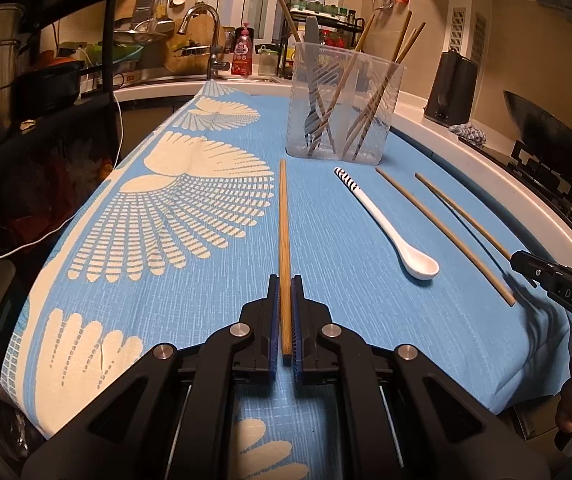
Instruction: Organize utensils
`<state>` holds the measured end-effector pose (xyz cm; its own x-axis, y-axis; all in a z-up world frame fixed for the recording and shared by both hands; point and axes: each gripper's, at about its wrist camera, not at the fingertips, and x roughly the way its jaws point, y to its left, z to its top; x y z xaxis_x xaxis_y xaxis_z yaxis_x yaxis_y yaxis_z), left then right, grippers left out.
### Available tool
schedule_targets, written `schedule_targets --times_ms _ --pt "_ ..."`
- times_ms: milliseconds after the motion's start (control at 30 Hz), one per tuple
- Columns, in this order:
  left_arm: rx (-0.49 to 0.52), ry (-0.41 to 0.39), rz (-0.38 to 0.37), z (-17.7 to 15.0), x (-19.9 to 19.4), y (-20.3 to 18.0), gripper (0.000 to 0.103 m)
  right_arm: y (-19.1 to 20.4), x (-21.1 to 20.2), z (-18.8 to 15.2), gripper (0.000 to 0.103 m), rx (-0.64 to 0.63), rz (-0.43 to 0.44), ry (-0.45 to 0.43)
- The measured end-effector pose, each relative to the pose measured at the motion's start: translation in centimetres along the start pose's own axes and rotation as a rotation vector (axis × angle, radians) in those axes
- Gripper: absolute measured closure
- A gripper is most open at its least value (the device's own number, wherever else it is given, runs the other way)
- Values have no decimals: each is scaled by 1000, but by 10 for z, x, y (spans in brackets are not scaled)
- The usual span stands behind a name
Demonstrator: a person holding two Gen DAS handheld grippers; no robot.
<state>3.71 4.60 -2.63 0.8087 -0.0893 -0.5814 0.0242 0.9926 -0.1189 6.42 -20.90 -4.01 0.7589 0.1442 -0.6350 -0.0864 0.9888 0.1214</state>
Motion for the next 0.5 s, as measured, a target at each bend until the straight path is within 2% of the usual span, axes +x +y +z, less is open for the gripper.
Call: schedule_targets --times_ms 500 --pt "29 -77 -1 15 -23 -2 97 2 -35 23 98 -14 9 -96"
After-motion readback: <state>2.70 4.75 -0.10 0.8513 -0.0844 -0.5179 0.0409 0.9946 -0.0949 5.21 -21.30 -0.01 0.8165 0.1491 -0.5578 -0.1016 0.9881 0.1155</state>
